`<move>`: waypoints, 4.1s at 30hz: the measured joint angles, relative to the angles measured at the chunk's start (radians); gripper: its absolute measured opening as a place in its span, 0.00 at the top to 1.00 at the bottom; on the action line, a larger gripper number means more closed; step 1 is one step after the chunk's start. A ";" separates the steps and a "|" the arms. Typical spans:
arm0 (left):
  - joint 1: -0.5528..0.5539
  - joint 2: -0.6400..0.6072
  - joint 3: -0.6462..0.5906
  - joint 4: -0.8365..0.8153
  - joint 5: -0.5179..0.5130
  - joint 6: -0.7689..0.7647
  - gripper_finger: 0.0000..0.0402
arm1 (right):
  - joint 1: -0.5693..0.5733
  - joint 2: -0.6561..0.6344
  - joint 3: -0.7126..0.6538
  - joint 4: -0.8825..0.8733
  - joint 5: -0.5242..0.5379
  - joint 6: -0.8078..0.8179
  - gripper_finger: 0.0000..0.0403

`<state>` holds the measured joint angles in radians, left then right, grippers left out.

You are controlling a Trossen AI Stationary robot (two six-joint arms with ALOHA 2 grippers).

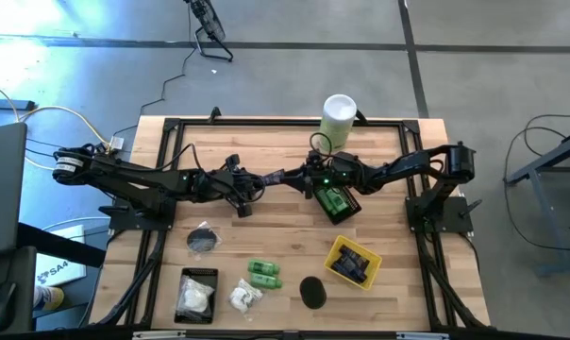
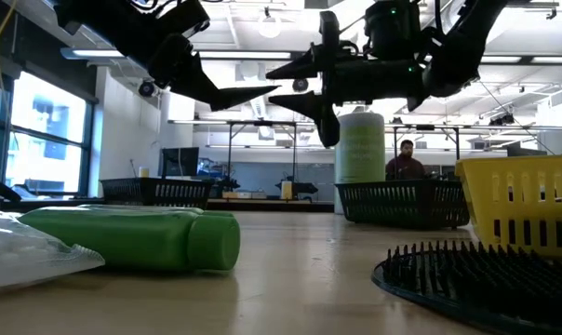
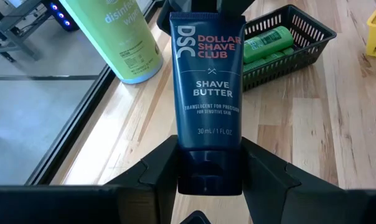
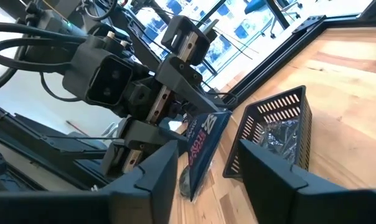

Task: Pick & Place Travel size toiletries
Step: Put the shaving cream tube into the yellow bin

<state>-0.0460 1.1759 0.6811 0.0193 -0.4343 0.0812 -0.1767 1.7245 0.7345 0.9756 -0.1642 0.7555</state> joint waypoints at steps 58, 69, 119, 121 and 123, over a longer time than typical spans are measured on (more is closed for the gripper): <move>0.000 -0.003 0.000 0.049 0.003 -0.008 0.37 | 0.004 0.000 -0.001 0.002 0.087 -0.085 0.99; 0.000 -0.092 0.000 0.037 -0.002 -0.007 0.37 | -0.004 -0.036 -0.001 -0.113 0.099 -0.164 0.99; 0.000 -0.173 0.000 -0.045 -0.032 -0.060 0.37 | 0.314 -0.808 0.000 -1.604 -0.144 -0.023 0.99; 0.000 -0.173 0.000 -0.047 -0.032 -0.060 0.37 | 0.338 -0.802 -0.001 -1.592 -0.102 0.005 0.99; 0.000 -0.173 0.000 -0.046 -0.032 -0.060 0.37 | 0.362 -0.788 -0.001 -1.580 -0.067 0.027 0.99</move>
<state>-0.0456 1.0031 0.6815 -0.0266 -0.4664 0.0208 0.1856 0.9366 0.7340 -0.6046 -0.2310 0.7829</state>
